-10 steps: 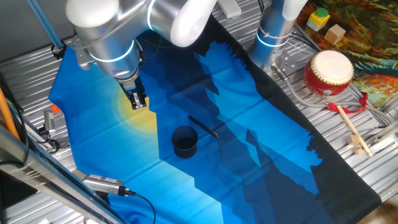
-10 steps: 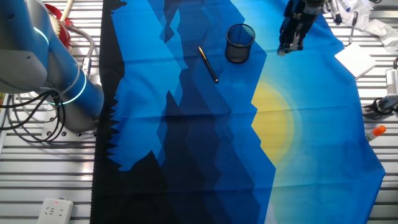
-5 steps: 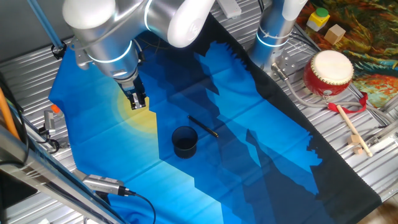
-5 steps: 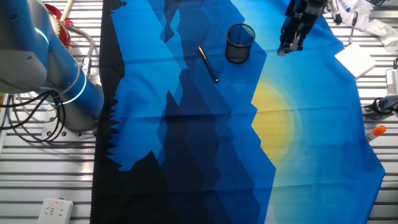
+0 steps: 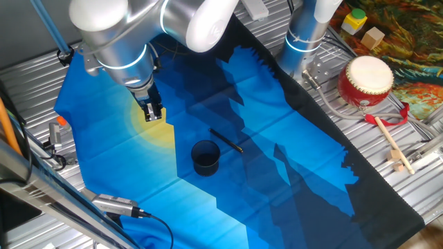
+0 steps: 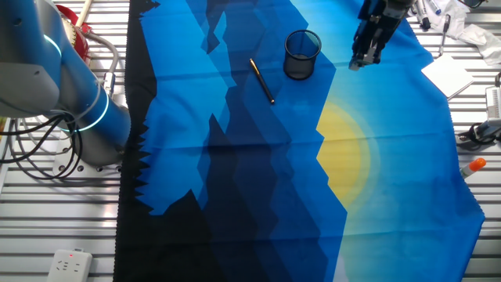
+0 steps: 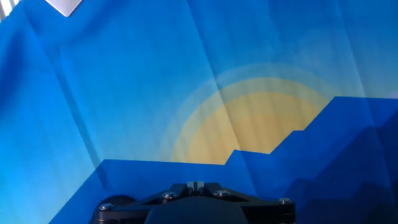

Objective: Put the pen into the pen holder

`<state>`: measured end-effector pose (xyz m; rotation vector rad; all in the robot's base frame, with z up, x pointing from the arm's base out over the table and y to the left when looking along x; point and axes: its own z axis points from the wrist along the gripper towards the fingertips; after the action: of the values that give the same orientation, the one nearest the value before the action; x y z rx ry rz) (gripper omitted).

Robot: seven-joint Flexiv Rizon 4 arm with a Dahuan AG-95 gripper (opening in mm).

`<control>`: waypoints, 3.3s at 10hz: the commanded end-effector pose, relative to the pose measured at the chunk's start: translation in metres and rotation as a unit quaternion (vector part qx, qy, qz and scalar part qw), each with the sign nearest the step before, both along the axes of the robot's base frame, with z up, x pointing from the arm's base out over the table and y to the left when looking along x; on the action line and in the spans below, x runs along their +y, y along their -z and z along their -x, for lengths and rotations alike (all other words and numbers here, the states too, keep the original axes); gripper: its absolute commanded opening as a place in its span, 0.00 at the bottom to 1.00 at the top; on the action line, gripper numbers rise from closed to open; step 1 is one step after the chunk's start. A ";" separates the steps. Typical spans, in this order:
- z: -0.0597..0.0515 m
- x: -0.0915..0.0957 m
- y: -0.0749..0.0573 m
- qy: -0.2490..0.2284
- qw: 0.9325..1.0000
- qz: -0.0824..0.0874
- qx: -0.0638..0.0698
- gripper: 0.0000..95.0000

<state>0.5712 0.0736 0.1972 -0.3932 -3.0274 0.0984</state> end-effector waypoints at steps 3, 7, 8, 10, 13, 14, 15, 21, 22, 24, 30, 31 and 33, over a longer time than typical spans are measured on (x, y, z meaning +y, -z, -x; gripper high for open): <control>0.001 -0.001 0.000 -0.015 1.000 -0.003 -0.002 0.00; 0.001 -0.001 0.000 -0.024 1.000 -0.009 0.003 0.00; 0.001 -0.001 0.000 -0.030 1.000 -0.010 0.003 0.00; 0.001 -0.001 0.000 -0.037 0.999 -0.010 0.003 0.00; 0.001 -0.001 0.000 -0.043 0.999 -0.012 0.003 0.00; 0.001 -0.001 0.000 -0.044 0.999 -0.013 0.002 0.00; 0.001 -0.001 0.000 -0.046 0.999 -0.013 0.001 0.00; 0.003 0.002 0.004 -0.061 0.998 -0.010 -0.002 0.00; 0.006 0.006 0.008 -0.050 0.999 -0.009 -0.003 0.00; 0.015 0.015 0.013 -0.029 1.000 -0.010 0.005 0.00; 0.075 0.008 0.040 -0.039 0.999 -0.026 0.018 0.00; 0.082 0.009 0.040 -0.041 0.999 -0.027 0.021 0.00; 0.091 0.015 0.045 -0.038 0.999 -0.028 0.024 0.00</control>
<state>0.4767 0.0881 0.1540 -0.2695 -2.9909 0.0245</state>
